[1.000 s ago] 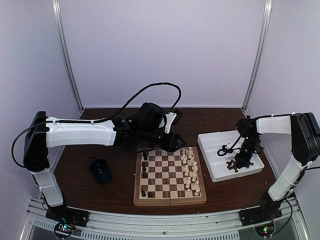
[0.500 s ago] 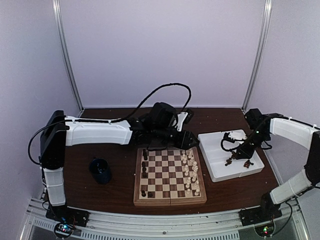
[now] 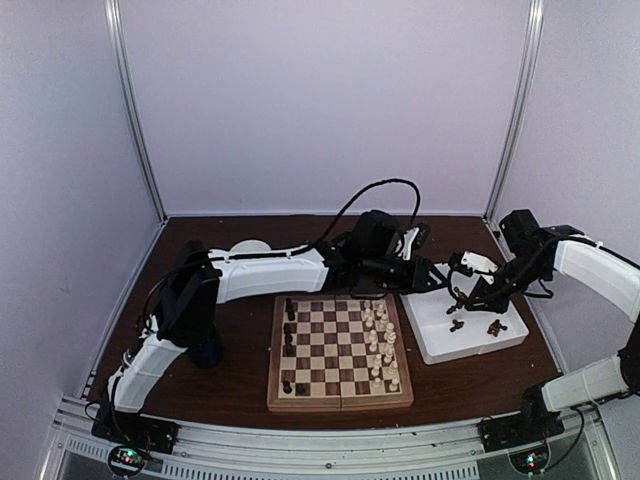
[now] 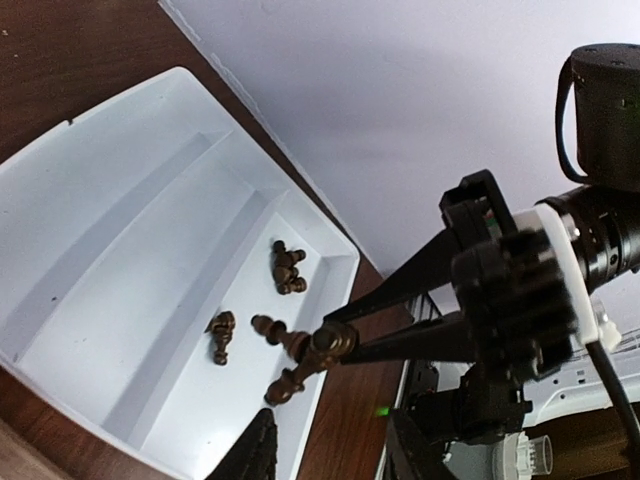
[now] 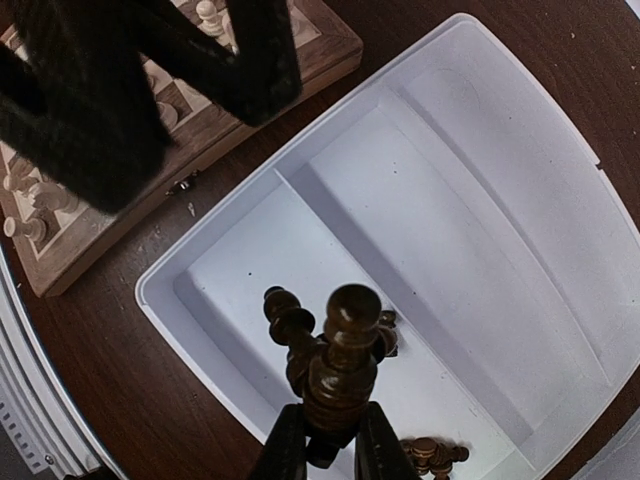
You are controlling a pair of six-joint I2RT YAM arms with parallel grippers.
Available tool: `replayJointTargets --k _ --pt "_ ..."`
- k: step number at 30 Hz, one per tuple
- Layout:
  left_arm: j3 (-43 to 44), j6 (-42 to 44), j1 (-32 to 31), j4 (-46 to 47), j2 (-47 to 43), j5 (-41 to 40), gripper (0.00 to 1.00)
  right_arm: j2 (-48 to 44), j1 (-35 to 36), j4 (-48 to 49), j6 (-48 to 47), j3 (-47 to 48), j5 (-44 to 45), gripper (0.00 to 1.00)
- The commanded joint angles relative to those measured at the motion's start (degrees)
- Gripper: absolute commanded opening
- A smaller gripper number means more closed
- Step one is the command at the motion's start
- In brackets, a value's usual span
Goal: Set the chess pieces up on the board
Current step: Pick up the pawn from the chess pile.
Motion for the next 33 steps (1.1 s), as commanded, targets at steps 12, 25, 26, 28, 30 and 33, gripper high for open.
replayJointTargets --k 12,25,26,28,30,33 --pt "15.84 -7.98 -2.11 -1.28 10.61 4.93 0.35 -2.36 -0.27 -1.45 0.24 0.78 -5.91 0.09" --pt "16.42 -10.17 -2.02 0.10 11.71 1.48 0.33 -3.64 -0.23 -3.86 -1.35 0.54 -6.59 0.10" --pt "16.37 -10.25 -2.02 0.37 11.68 1.34 0.31 -3.73 -0.23 -3.89 -1.41 0.51 -6.55 0.10" --pt "16.13 -10.48 -2.01 1.07 11.70 1.14 0.29 -3.70 -0.23 -4.16 -1.54 0.43 -6.55 0.11" --pt "16.10 -10.61 -1.99 1.23 11.72 1.23 0.28 -3.63 -0.23 -4.30 -1.72 0.30 -6.55 0.11" --pt "16.10 -10.62 -2.00 2.49 11.78 1.47 0.26 -3.63 -0.23 -4.48 -1.90 0.21 -6.55 0.11"
